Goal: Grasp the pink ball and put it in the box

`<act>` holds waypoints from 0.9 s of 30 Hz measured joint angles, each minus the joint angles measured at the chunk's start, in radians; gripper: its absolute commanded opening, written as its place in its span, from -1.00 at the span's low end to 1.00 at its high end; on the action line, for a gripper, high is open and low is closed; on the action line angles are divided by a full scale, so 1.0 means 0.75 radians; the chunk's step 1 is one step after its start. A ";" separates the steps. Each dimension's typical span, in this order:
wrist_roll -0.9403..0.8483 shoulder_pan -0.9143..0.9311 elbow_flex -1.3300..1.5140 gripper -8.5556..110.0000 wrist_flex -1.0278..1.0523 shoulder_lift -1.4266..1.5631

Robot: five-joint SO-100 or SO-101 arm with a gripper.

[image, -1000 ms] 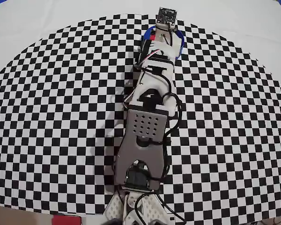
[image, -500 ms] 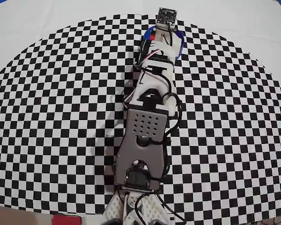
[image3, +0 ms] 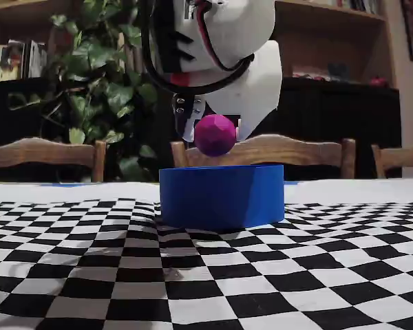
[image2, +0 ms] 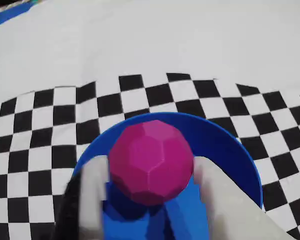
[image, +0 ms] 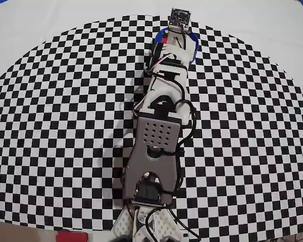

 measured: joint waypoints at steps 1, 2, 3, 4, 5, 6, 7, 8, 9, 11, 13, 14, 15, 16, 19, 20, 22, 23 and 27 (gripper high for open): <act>0.000 0.000 0.000 -0.32 -0.002 0.000; 0.000 0.000 0.000 -0.32 -0.006 0.000; 0.000 0.000 0.000 -0.30 -0.010 0.000; 0.000 0.000 0.000 -0.29 -0.012 0.000; 0.000 0.000 0.000 -0.29 -0.012 0.000; 0.000 0.002 0.000 -0.29 -0.014 0.000; 0.000 0.006 0.000 -0.29 -0.014 0.000; 0.000 0.012 0.000 -0.29 -0.014 0.000; 0.000 0.016 0.000 -0.29 -0.014 0.000; 0.000 0.022 0.000 -0.29 -0.014 0.000; 0.000 0.022 0.000 -0.29 -0.014 0.000; 0.000 0.020 0.000 -0.29 -0.014 0.000; 0.000 0.016 0.000 -0.30 -0.014 0.000; 0.000 0.014 0.000 -0.30 -0.014 0.000; 0.000 0.012 0.000 -0.30 -0.014 0.002; 0.000 0.012 0.000 -0.30 -0.014 0.002; 0.000 0.020 0.008 -0.35 -0.014 0.006; 0.000 0.025 0.018 -0.38 -0.014 0.008; 0.004 0.029 0.096 -0.51 -0.014 0.074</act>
